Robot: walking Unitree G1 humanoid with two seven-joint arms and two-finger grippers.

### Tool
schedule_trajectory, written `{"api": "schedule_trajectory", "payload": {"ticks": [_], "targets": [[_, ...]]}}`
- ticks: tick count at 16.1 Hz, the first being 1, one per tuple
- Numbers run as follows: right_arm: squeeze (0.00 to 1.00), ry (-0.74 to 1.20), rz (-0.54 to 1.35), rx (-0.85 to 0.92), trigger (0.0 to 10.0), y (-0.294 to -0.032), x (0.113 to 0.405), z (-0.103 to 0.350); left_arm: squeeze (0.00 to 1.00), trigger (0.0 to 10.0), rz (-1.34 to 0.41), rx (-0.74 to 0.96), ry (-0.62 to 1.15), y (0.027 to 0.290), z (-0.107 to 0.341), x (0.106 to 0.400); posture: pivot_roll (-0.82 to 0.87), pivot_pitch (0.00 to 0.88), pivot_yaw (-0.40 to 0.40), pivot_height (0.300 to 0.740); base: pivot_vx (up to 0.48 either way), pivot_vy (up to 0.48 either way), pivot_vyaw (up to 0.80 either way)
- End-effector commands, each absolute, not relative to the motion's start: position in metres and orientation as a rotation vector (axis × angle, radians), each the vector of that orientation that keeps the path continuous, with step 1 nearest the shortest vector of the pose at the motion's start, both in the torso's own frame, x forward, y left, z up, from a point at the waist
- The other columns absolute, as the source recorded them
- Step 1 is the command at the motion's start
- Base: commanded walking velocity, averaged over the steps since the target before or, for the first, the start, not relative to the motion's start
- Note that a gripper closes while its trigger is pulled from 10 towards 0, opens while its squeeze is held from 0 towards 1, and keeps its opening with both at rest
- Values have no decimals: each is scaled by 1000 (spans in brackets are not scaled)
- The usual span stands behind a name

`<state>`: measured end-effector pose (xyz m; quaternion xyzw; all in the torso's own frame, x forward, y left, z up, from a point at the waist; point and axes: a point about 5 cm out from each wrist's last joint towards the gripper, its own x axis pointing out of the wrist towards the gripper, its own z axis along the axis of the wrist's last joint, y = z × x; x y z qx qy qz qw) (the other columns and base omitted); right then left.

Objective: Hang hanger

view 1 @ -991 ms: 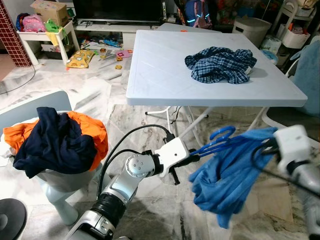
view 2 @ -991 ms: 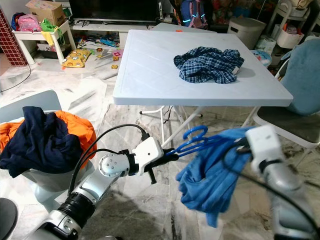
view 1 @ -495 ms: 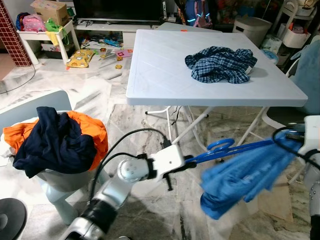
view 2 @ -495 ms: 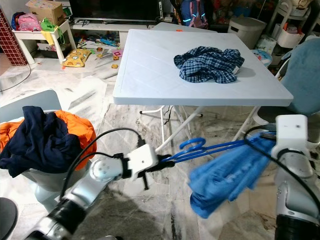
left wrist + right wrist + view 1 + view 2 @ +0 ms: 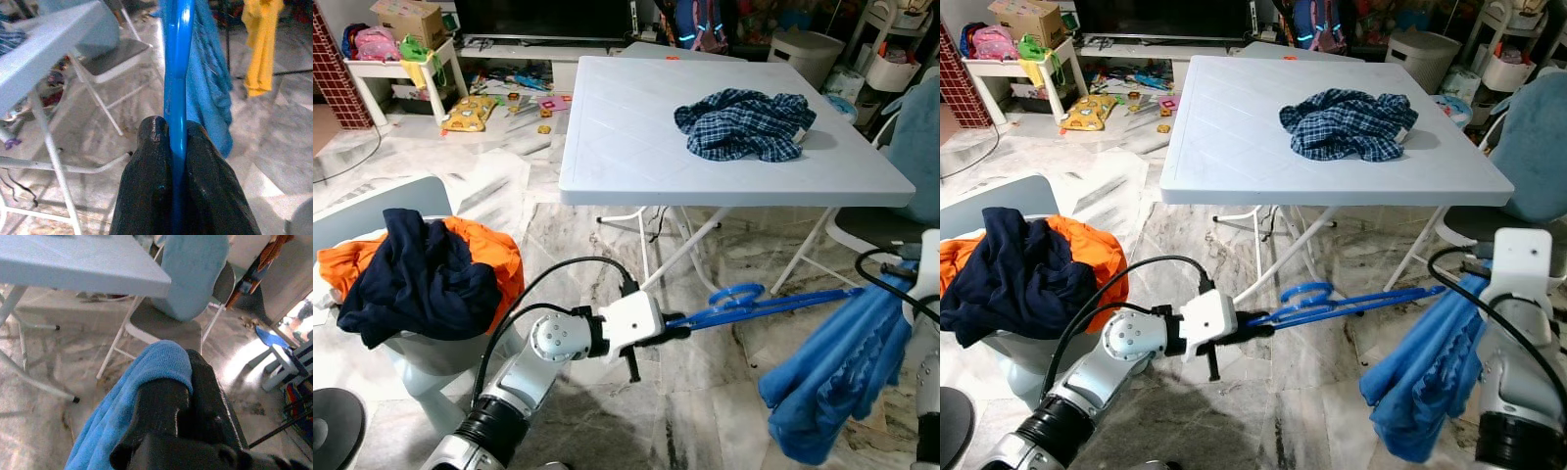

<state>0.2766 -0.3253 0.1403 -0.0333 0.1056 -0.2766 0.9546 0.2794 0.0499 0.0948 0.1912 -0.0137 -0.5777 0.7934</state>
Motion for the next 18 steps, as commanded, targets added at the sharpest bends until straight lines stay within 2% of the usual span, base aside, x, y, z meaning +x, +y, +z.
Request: {"api": "schedule_trajectory", "payload": {"ticks": [1, 3, 4, 5, 6, 7, 8, 9, 16, 17, 18], "targets": [[0, 217, -574, -49, 0, -327, 270, 137, 0, 0, -1108, 379, -118, 52, 110, 290, -7, 0, -78, 740, 0, 0, 0], [0, 221, -568, -42, 0, -323, 262, 129, 0, 0, -835, 253, -100, 60, 117, 307, -13, 0, -75, 740, 0, 0, 0], [0, 175, -518, -9, 0, -314, 258, 131, 0, 0, -684, 152, -58, 68, 116, 314, -14, 0, -70, 740, 0, 0, 0], [0, 132, -479, -17, 0, -307, 255, 134, 0, 0, -598, 135, -42, 71, 115, 316, -14, 0, -63, 740, 0, 0, 0], [0, 108, -460, -23, 0, -303, 253, 136, 0, 2627, -552, 131, -33, 73, 113, 317, -14, 0, -59, 740, 0, 0, 0], [0, 88, -448, -24, 0, -300, 250, 138, 0, 4745, -529, 126, -34, 74, 114, 317, -12, 0, -55, 740, 0, 0, 0], [0, 51, -429, -14, 0, -295, 247, 142, 0, 9451, -519, 107, -33, 73, 114, 316, -8, 0, -48, 740, 0, 0, 0], [0, -16, -386, -6, 0, -285, 240, 150, 0, 10000, -522, 93, -44, 72, 116, 314, -2, 0, -41, 740, 0, 0, 0], [0, -124, -238, -33, 118, -255, 206, 171, 0, 10000, -479, 26, -61, 89, 130, 317, 2, 0, -13, 740, 0, 0, 0], [0, -117, -208, -27, 6941, -251, 205, 171, 0, 10000, -481, 26, -66, 89, 132, 318, -3, 0, -6, 740, 0, 0, 0], [0, -110, -186, -33, 10000, -249, 205, 171, 0, 10000, -482, 21, -70, 88, 134, 318, -5, 0, -4, 740, 0, 0, 0]]}}
